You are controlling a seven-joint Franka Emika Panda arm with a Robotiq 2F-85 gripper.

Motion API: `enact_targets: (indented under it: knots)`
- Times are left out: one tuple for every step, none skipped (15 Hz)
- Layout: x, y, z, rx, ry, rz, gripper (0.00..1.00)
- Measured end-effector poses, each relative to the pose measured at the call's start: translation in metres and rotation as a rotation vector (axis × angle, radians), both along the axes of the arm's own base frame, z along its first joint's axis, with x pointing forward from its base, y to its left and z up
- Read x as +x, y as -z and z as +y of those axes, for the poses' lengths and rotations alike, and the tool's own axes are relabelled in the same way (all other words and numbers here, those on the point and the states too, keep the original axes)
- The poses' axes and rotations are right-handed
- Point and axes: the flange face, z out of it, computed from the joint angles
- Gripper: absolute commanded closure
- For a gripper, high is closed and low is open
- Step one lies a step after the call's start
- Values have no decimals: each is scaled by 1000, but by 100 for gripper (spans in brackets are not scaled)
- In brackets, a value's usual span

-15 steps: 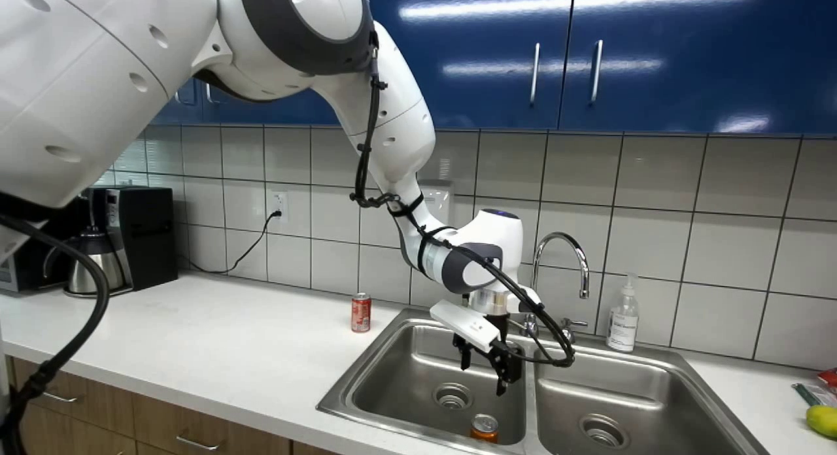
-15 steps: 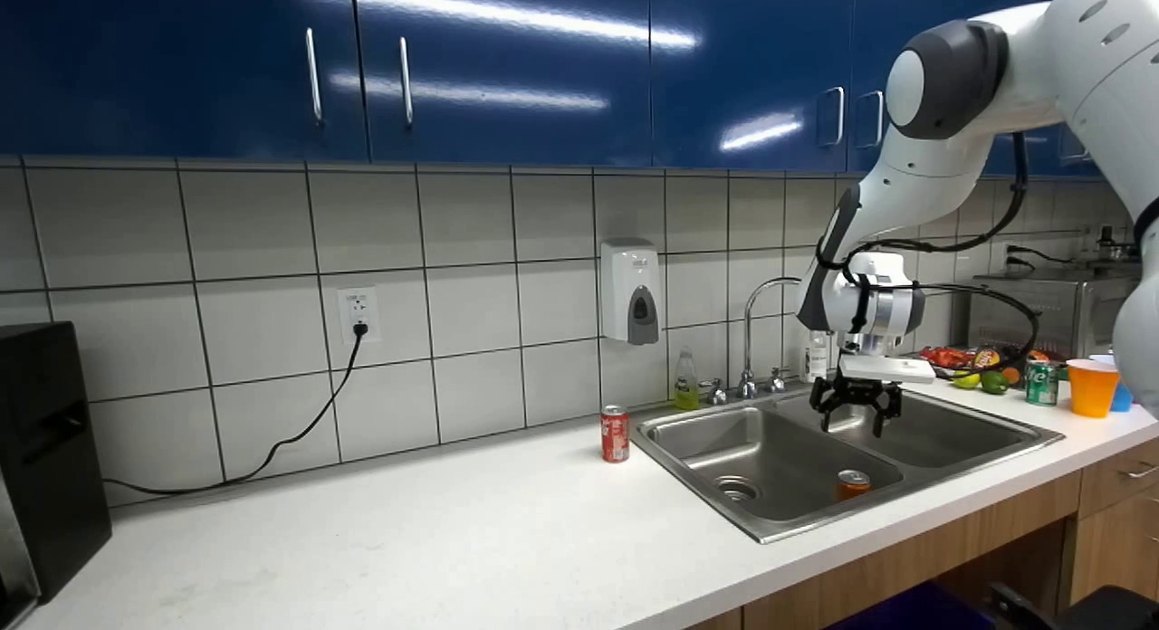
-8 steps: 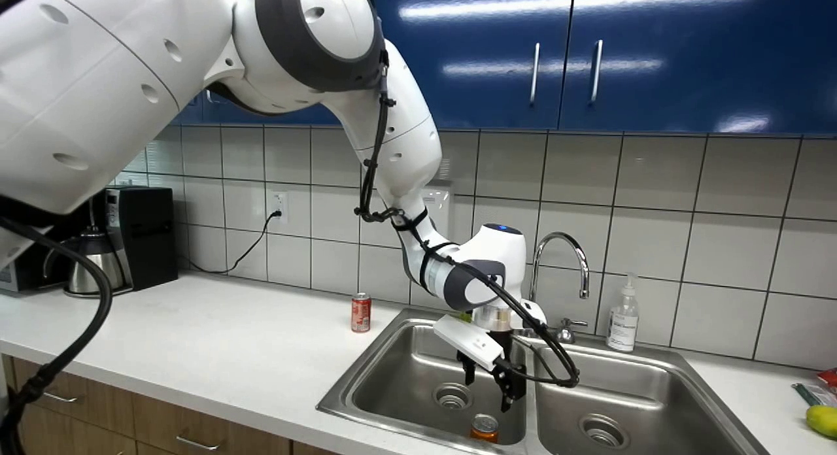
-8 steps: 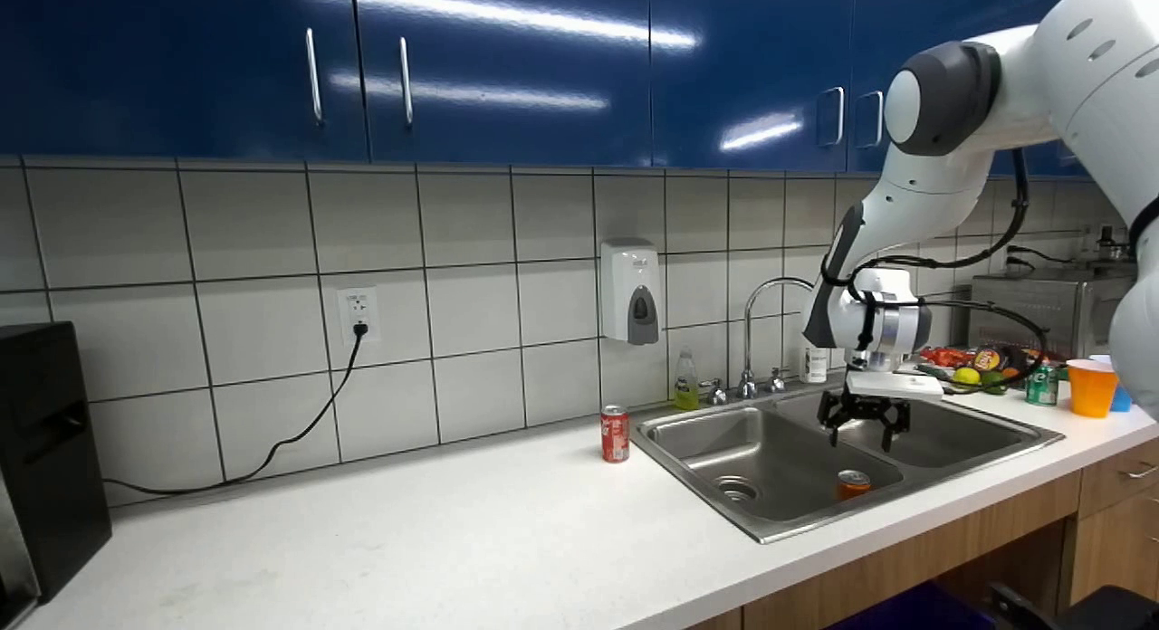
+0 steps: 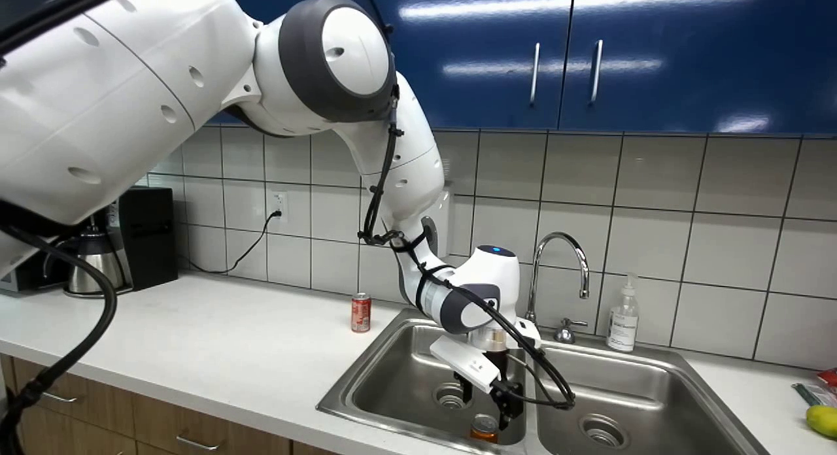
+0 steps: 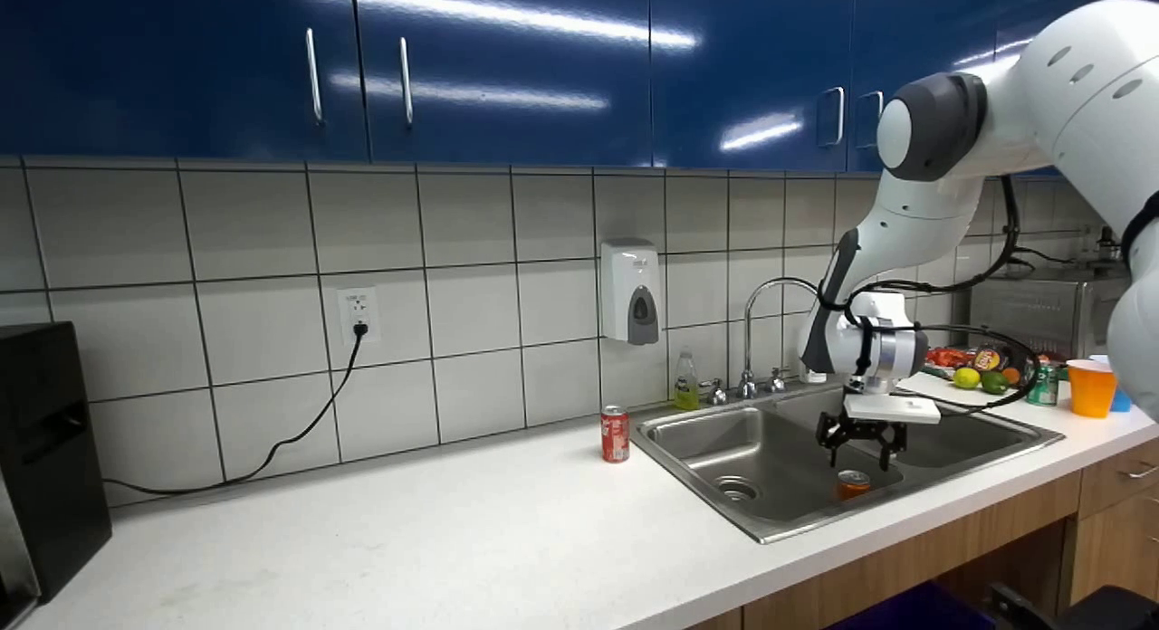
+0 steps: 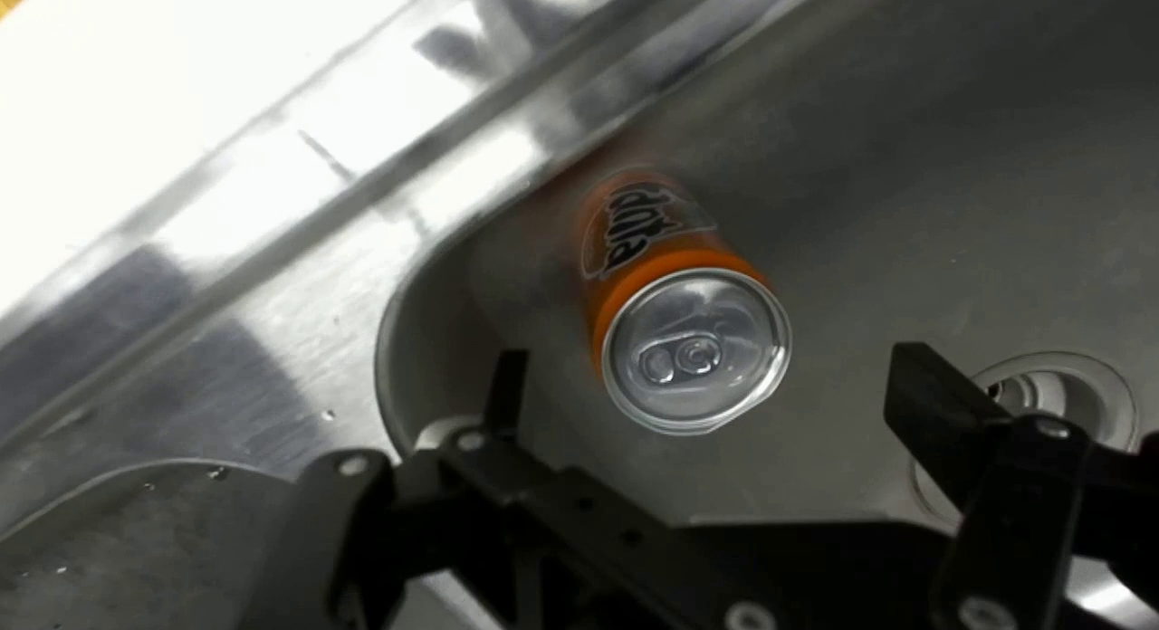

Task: Remove the can from the sink

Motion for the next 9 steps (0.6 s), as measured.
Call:
enact_targets:
  knots:
    - [1,4,0,-2,-2,0,0]
    - [1,7,-1,-4,-4,0,0]
    - [1,10,-2,-4,-5,1,0]
    - [1,12,-3,-5,-5,2,0]
    - [1,15,-5,-6,-4,3,0]
    - [0,18,-6,-7,-4,5,0]
    - [0,20,-7,-7,-3,6,0]
    - [0,23,-9,-7,-2,8,0]
    - [-1,26,-10,-7,-2,10,0]
